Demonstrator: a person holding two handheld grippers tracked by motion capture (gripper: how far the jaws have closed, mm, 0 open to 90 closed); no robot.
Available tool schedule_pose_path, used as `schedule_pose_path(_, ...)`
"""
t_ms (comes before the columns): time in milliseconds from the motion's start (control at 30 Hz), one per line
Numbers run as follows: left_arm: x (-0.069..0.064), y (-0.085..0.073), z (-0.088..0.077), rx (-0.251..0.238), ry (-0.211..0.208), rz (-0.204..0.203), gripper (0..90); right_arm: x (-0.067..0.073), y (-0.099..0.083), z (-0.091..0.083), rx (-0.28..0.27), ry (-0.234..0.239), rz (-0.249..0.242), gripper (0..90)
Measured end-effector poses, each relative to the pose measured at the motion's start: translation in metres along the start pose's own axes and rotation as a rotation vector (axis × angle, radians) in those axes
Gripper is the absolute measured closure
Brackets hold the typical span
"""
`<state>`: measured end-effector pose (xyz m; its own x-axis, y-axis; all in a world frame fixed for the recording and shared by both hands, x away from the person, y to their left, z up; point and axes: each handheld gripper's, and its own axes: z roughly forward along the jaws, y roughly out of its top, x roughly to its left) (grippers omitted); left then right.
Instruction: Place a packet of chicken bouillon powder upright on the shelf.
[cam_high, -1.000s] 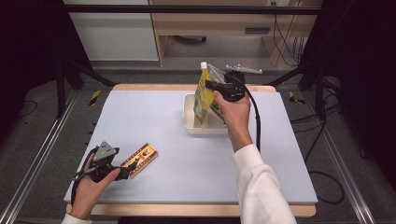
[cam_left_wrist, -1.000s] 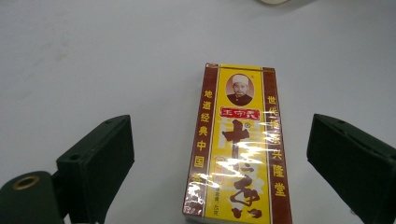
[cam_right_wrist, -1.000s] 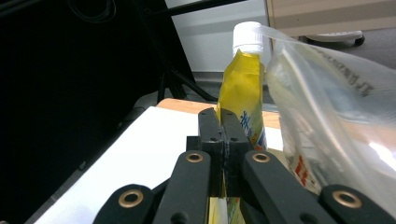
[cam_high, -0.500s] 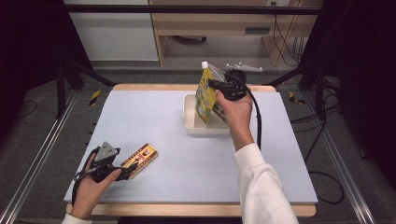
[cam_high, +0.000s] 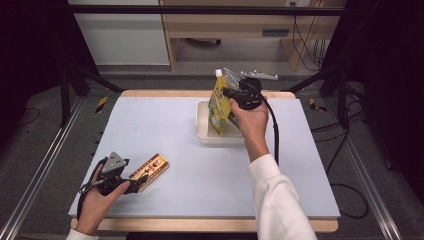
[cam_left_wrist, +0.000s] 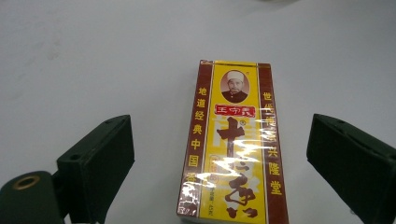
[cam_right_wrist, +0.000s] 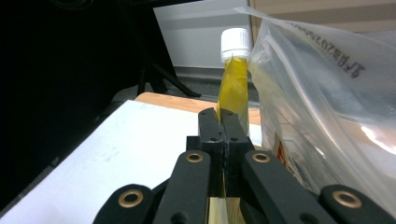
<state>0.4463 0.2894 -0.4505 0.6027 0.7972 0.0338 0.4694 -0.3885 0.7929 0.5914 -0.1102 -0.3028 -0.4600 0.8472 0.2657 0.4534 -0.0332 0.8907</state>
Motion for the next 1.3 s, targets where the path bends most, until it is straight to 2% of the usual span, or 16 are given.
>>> schedule_pose_path(833,-0.002,0.0,0.002,0.01,-0.007,0.011,7.1,0.0,-0.01,0.011,0.05,-0.114,-0.059,90.0)
schedule_pose_path(1000,-0.001,0.0,0.001,0.006,-0.017,0.003,7.1,0.001,-0.013,0.013,0.058,-0.122,-0.055,90.0)
schedule_pose_path(1067,-0.002,0.0,0.001,0.009,-0.014,0.006,7.1,0.0,-0.015,0.015,0.061,-0.107,-0.036,90.0)
schedule_pose_path(1300,-0.002,0.0,0.002,0.012,-0.008,0.014,7.1,-0.001,-0.022,0.018,0.07,-0.102,-0.041,90.0)
